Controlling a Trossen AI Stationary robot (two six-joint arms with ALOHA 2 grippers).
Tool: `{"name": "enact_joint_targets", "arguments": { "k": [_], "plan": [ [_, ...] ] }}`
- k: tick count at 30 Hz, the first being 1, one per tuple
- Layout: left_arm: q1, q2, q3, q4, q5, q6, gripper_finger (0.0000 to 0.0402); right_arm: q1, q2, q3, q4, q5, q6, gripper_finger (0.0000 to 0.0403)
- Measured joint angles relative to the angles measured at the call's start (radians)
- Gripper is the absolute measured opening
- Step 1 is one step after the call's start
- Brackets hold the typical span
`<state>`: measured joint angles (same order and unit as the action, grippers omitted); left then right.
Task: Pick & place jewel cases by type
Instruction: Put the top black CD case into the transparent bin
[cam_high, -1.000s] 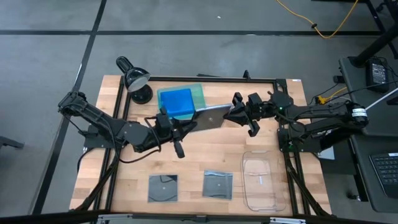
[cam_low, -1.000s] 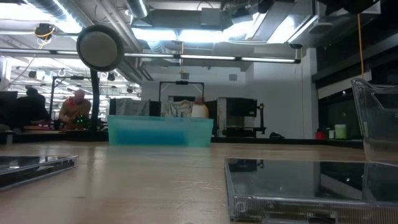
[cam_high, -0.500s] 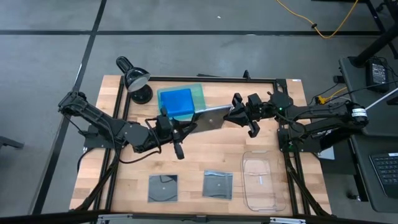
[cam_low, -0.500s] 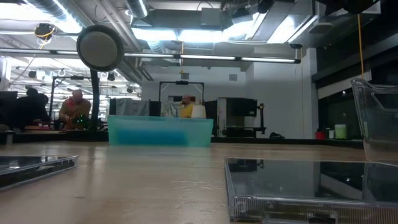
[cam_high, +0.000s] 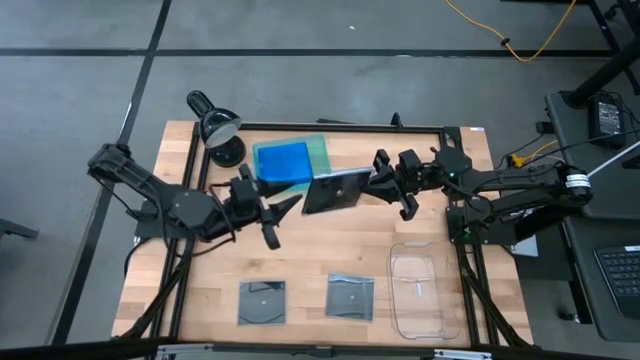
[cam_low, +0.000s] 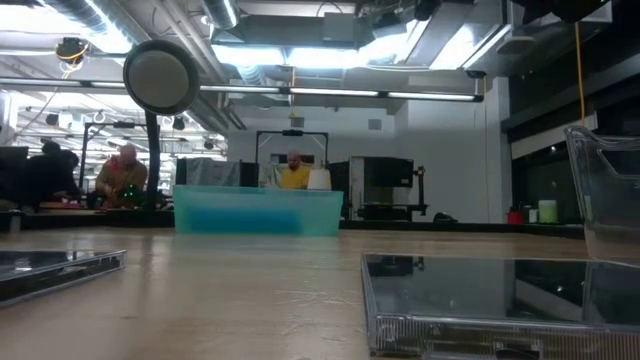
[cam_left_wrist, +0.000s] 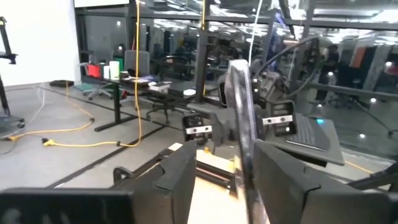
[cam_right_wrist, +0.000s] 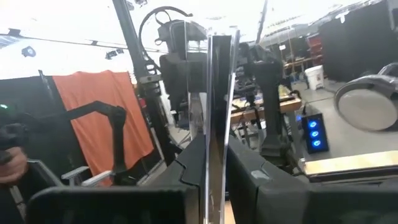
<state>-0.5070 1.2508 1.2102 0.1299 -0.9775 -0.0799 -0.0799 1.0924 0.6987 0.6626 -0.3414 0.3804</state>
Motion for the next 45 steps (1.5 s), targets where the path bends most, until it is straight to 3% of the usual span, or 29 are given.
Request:
{"name": "enact_joint_targets", "arguments": {
  "k": [7, 18, 27, 35, 45],
  "plan": [
    [-0.032, -0.033, 0.000, -0.041, -0.058, -0.001, 0.0166, 0.000, -0.057, 0.001, -0.190, -0.053, 0.066, 0.0047],
    [-0.069, -0.032, 0.001, -0.131, -0.156, -0.013, 0.0166, 0.006, -0.276, 0.001, -0.823, -0.136, 0.220, 0.0048],
    [-0.054, -0.032, 0.001, -0.164, -0.158, -0.004, 0.0162, 0.127, -0.399, 0.102, -1.320, -0.169, 0.321, 0.0045],
    [-0.032, -0.032, 0.001, -0.193, -0.159, -0.012, 0.0165, 0.244, -0.358, 0.274, -1.797, -0.173, 0.321, 0.0045],
    [0.006, -0.032, 0.001, -0.209, -0.152, -0.011, 0.0165, 0.322, -0.169, 0.263, -1.862, -0.316, 0.158, 0.0045]
  ]
}}
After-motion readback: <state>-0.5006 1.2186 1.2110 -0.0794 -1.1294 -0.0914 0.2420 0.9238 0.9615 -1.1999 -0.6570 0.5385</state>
